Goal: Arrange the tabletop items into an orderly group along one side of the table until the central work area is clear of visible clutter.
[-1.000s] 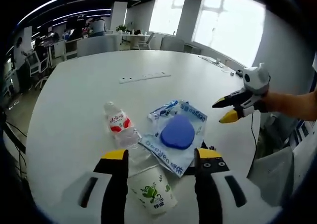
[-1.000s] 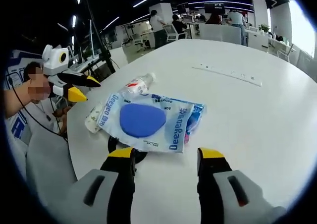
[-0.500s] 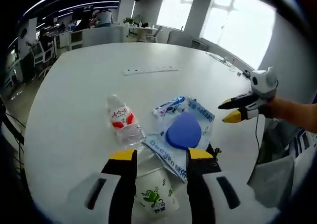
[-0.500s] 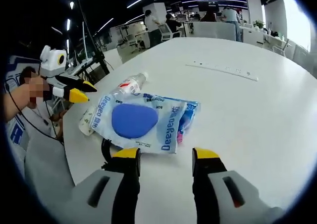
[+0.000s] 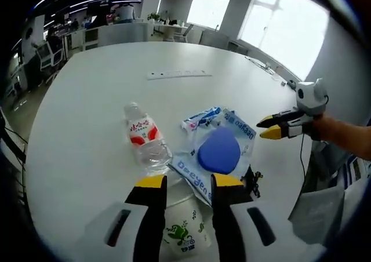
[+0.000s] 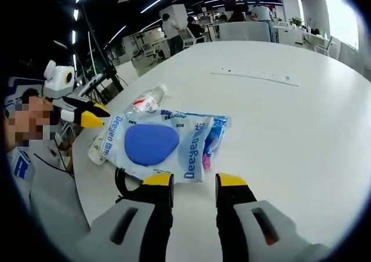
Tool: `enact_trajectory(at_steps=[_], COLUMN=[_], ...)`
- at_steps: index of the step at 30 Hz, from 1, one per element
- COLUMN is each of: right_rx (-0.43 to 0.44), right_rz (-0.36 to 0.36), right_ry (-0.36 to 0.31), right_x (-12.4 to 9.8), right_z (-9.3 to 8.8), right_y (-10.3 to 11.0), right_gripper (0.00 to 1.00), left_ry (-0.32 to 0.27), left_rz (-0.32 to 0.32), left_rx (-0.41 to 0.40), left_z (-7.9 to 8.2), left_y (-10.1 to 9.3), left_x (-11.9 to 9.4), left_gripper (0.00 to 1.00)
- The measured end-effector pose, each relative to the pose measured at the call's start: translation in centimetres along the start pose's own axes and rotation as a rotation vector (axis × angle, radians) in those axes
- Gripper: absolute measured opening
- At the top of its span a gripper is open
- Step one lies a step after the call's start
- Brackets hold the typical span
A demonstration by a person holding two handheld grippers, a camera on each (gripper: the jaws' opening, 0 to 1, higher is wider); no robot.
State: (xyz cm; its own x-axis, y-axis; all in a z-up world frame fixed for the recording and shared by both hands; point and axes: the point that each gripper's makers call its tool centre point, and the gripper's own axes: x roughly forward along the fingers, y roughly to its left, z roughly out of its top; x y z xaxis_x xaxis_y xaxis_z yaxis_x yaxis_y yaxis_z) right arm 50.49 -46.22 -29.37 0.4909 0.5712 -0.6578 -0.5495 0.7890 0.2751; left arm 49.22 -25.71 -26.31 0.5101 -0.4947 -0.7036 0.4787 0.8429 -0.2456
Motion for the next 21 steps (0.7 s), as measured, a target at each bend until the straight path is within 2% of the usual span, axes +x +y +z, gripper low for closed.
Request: enact_trajectory(at_steps=[12,21], right_rx=[0.034,0.053], right_rz=[-0.003,0.01], right_ry=[0.008,0.016], right_x=[0.64,0.96], right_z=[-0.34,-0.72], right_y=[-0.68,-0.41], right_gripper=[0.16,0.08], left_ry=[0.02,0.028], left_rz=[-0.004,-0.005], left_rx=[0.003,-0.006], left_z=[-0.32,-0.83], left_y=[-0.14,-0.01], left_x=[0.68,1.0], left_gripper=[0.22,0.17])
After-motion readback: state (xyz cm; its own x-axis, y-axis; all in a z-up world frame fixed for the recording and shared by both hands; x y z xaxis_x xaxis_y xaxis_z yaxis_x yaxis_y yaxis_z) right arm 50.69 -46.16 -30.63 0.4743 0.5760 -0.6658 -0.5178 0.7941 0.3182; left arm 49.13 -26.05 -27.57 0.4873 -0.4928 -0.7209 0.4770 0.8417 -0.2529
